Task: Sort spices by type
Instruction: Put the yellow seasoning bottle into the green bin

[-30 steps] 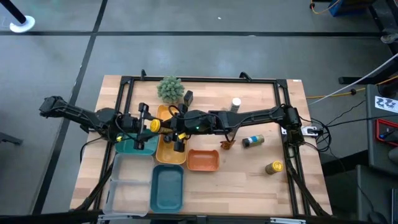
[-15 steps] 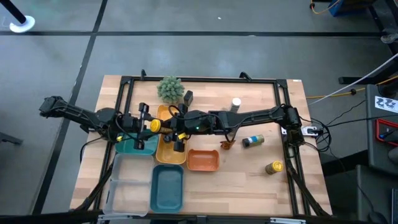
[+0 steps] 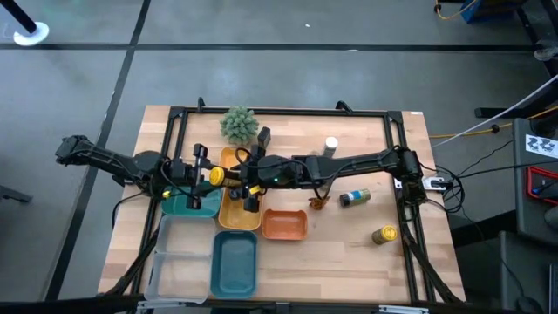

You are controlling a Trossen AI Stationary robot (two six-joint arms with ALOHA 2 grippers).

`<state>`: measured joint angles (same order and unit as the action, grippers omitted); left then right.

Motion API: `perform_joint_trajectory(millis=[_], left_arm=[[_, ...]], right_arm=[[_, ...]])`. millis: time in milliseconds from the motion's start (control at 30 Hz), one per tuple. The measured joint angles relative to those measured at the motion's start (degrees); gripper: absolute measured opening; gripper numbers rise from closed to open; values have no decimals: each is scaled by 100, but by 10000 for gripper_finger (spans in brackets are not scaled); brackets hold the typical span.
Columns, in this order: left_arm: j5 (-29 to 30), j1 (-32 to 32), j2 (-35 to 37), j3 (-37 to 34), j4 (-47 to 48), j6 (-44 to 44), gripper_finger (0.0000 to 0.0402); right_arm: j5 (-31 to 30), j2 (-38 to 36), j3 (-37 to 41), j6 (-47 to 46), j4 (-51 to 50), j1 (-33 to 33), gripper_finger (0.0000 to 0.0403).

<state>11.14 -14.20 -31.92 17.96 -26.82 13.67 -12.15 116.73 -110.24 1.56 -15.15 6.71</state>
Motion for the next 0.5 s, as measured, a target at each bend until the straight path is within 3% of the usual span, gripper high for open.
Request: perform_joint_trajectory(millis=[233, 500], left_arm=[[54, -6, 384, 1, 451, -57, 184], [198, -4, 1403, 2, 1817, -485, 183]], right_arm=[[-29, -17, 0, 13, -596, -3, 318], [-14, -23, 2, -160, -1224, -3, 315]])
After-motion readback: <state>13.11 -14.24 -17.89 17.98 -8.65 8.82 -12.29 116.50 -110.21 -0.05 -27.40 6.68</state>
